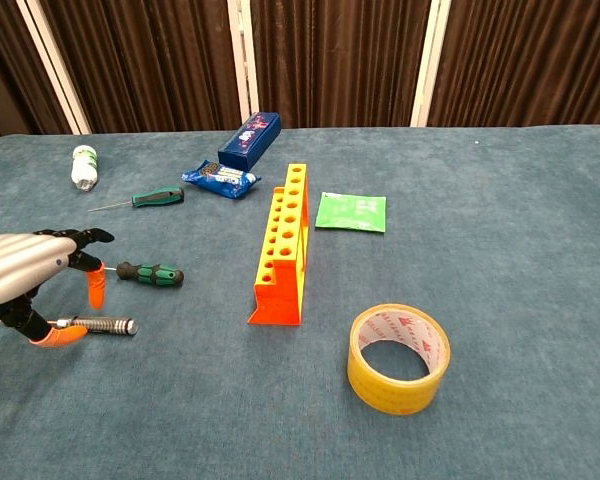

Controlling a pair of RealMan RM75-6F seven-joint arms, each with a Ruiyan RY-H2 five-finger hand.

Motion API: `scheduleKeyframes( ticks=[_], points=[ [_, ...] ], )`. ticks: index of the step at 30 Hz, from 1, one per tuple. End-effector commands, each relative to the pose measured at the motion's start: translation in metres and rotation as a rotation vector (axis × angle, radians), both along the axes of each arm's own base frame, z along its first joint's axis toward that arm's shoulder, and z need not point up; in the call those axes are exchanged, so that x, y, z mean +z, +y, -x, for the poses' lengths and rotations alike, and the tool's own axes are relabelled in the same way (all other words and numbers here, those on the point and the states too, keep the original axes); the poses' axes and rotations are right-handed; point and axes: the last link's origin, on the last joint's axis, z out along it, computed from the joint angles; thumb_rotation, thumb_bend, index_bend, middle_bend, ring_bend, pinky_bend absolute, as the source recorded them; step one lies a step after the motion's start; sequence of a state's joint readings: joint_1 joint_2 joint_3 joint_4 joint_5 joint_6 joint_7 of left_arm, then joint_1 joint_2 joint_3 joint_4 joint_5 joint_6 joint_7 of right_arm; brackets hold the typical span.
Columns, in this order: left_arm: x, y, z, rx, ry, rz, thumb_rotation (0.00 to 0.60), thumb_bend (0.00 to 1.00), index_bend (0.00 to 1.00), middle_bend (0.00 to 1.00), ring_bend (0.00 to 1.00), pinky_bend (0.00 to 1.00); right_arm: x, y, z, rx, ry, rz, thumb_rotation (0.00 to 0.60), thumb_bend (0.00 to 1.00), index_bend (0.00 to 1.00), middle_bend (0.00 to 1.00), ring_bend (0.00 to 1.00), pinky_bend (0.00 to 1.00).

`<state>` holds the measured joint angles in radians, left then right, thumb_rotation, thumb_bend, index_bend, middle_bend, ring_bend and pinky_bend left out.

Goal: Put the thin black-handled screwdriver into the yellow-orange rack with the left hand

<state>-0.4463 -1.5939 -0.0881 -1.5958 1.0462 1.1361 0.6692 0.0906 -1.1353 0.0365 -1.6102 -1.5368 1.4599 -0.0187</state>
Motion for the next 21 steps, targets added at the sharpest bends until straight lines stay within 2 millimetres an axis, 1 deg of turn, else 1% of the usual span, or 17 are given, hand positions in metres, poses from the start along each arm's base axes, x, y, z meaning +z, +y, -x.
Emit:
scheduleKeyframes(
  ticks=[1,10,16,21],
  points=[
    [-0.005,0.001,-0.001,0.003,0.002,0.006,0.600,0.31,0.46,0.00,0.00,0.00,0.000,0.000,0.000,0.000,-0.001,0.000,0.600,0.00,0.02,0.00,0.00,0.00],
    [-0.016,0.004,-0.005,0.005,-0.003,0.011,0.600,0.32,0.46,0.00,0.00,0.00,0.001,-0.001,0.000,-0.001,-0.004,0.002,0.600,0.00,0.02,0.00,0.00,0.00],
    [-0.021,0.005,-0.008,0.006,-0.016,0.009,0.600,0.32,0.46,0.00,0.00,0.00,0.002,-0.003,-0.001,0.000,-0.006,0.005,0.600,0.00,0.02,0.00,0.00,0.00],
    [-0.023,0.004,-0.009,0.013,-0.028,0.013,0.600,0.33,0.50,0.00,0.00,0.00,0.001,-0.001,-0.001,-0.005,-0.007,0.002,0.600,0.00,0.02,0.00,0.00,0.00]
  ],
)
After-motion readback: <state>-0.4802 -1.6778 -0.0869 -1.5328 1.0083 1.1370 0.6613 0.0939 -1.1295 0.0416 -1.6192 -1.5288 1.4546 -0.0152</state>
